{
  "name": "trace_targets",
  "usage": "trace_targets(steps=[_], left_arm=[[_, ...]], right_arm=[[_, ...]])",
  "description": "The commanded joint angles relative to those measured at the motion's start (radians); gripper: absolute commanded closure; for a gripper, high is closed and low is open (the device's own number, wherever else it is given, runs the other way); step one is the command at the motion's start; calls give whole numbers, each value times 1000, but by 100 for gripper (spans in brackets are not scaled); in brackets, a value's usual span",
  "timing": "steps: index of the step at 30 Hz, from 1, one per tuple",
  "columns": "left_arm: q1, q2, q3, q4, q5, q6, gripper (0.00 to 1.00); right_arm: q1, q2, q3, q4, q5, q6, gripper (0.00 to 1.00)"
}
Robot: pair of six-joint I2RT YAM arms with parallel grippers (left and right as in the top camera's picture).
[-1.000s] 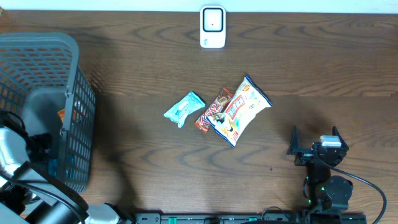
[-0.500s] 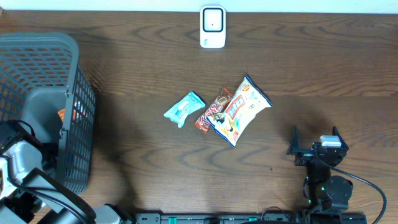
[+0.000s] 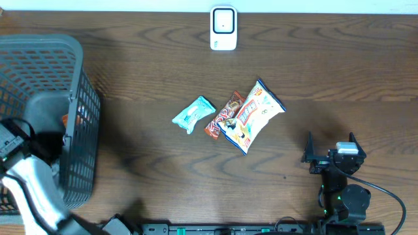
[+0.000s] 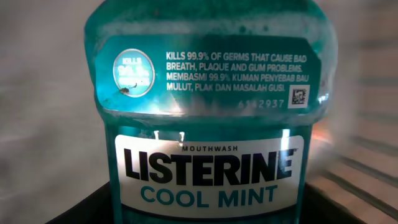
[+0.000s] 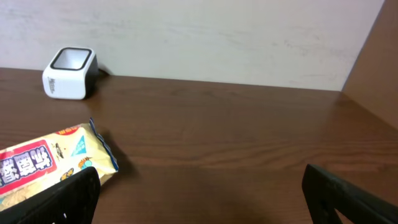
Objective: Scan the item barcode
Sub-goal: 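Grasp the teal Listerine Cool Mint bottle with the left gripper and lift, then carry the Listerine bottle to the table beside the snack bag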
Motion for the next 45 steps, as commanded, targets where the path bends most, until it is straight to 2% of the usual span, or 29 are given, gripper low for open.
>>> trace_targets(steps=[1,5,9,15,22,36,45], left_arm=[[-68,-135,108,11,46,29,50],[-152,-226,179,10,46,29,50],[-292,-299,271,10,46,29,50],[-435,-322,323,10,46,34,50],[-646,-322,346,6,32,108,50],[-1073,-312,346,-10,-202,142,50],[-1338,-174,346,-32,-367,159,50]], right_arm=[[8,-1,-1,-4,2,-9,1],[8,-1,-1,-4,2,-9,1],[8,-1,-1,-4,2,-9,1],[8,-1,-1,-4,2,-9,1],[8,0,-1,-4,2,-9,1],[8,0,-1,-4,2,-9,1],[8,0,-1,-4,2,-9,1]])
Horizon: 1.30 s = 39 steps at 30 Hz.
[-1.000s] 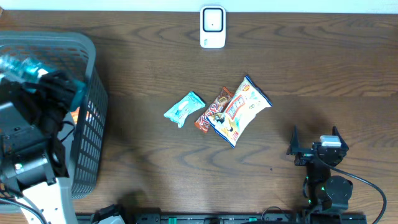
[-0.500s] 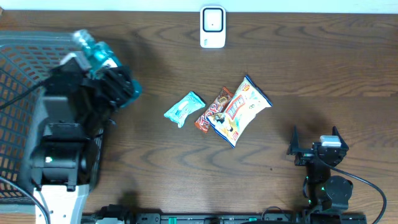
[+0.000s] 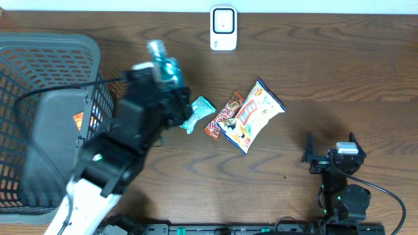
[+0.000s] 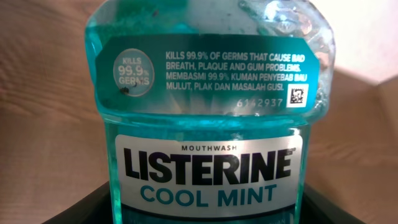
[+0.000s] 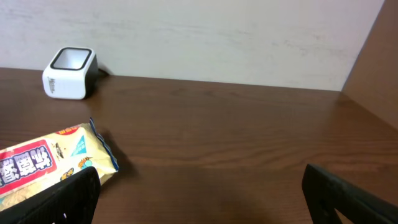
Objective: Scan the item barcode
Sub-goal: 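Carry the Listerine bottle to the table beside the snack bag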
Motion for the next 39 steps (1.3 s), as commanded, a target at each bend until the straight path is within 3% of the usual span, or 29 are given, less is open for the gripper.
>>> trace_targets(steps=[1,17,37,39], left_arm=[[-81,71,49,7,-94,24,50],[-237,468,49,8,-93,23,50],[-247,857,49,85,-38,-11,49],[-247,881,49,97,-24,-12,44]], right_arm=[[8,0,-1,-4,1,-9,1],[8,0,-1,-4,2,-9,1],[8,0,-1,-4,2,-9,1],[8,0,-1,-4,2,-9,1]])
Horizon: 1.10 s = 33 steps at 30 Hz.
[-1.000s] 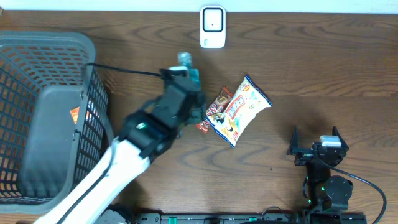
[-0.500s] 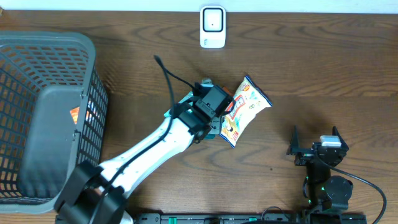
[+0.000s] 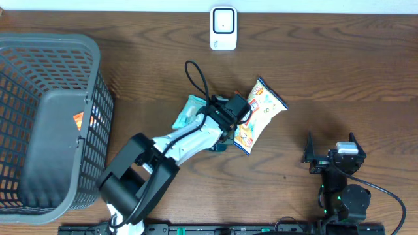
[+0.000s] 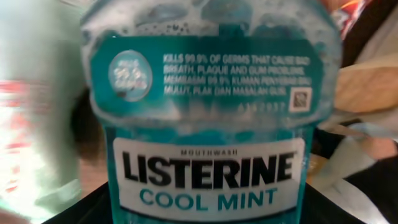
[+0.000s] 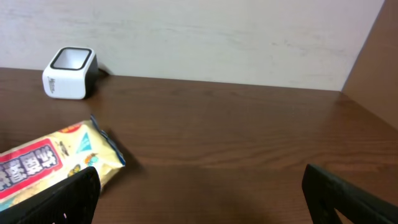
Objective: Scan the item barcode
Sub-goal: 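Carry the Listerine bottle to the table beside the snack bag, then release the bottle and retract the left gripper toward the basket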
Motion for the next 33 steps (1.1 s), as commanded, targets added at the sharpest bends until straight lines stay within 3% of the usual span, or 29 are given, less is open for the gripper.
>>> trace_targets(steps=[1,4,9,16,26,33], left_arm=[[0,53,27,19,27,-13,39],[0,66,27,20,25,-12,14],[0,51,27,19,24,-11,0],[0,-124,66,-112,-81,-2,1],[21,-538,76,-258,-304,51,1],[122,-826,77,-271,-317,115,1]], right_arm=[[8,0,-1,-4,2,-9,1],[8,0,-1,-4,2,-9,1],[8,0,-1,-4,2,-9,1],[8,0,-1,-4,2,-9,1],[8,0,-1,-4,2,-9,1],[8,0,-1,-4,2,-9,1]])
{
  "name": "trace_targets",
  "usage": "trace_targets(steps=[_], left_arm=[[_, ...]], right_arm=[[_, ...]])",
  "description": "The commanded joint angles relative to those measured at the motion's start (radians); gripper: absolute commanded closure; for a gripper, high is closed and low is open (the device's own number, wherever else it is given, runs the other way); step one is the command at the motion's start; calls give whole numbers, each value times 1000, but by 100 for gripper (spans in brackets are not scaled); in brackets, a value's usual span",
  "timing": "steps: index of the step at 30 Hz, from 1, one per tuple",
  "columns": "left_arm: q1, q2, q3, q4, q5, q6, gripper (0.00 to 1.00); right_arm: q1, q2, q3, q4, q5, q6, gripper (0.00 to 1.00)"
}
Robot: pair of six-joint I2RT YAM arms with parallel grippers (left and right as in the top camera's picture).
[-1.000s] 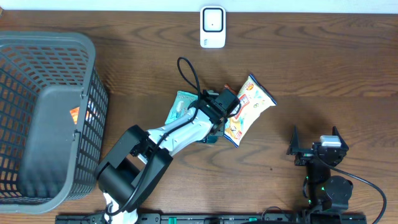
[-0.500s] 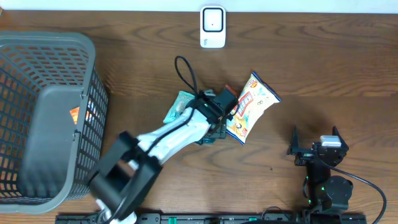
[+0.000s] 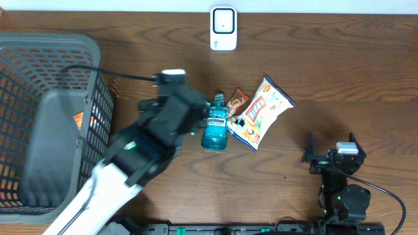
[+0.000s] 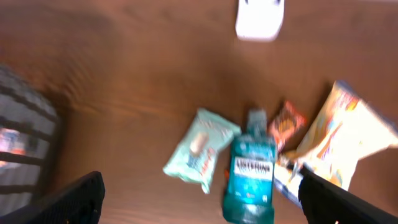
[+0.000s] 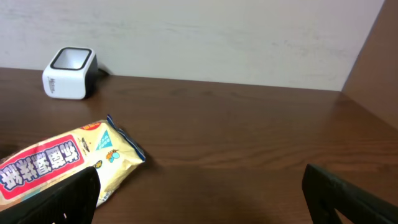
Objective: Scan the item barcode
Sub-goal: 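Release the bottle and retract the left gripper toward the basket, then reach the left gripper into the basket and grasp the small orange box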
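Note:
A teal Listerine bottle [image 3: 214, 124] lies flat on the wooden table, cap toward the white scanner [image 3: 223, 28] at the far edge. In the left wrist view the bottle [image 4: 252, 168] rests between a pale green pouch [image 4: 201, 149] and a brown wrapper [image 4: 287, 123]. My left gripper [image 4: 199, 190] hangs open above them, holding nothing. At the near right my right gripper [image 5: 199, 186] is open and empty, low over the bare table. The bottle's barcode does not show.
A grey mesh basket [image 3: 91, 111] fills the left side. A yellow snack bag [image 3: 264, 111] lies right of the brown wrapper [image 3: 238, 101]. My left arm covers the green pouch from overhead. The right arm's base [image 3: 343, 189] sits at the near right edge.
My left gripper has let go of the Listerine bottle and now stands open above it. The bottle lies on the table. The snack bag and brown wrapper have shifted a little to the right.
My left gripper was shut on the Listerine bottle inside the basket. Then it held the bottle above the table, left of the scanner. Then it was down among the snack items with the bottle. Now the bottle lies there, released. The right arm never moved.

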Motion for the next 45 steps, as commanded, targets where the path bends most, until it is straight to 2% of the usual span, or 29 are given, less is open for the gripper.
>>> trace_targets(steps=[1,8,16,31,45], left_arm=[[72,-131,14,-17,-47,51,1],[220,-276,14,-60,-47,85,1],[351,-298,14,-123,-47,88,1],[368,-258,14,-163,-47,88,1],[375,-258,40,-75,-88,88,1]], right_arm=[[8,1,-1,-4,2,-9,1],[8,1,-1,-4,2,-9,1],[8,1,-1,-4,2,-9,1],[8,1,-1,-4,2,-9,1],[8,1,-1,-4,2,-9,1]])
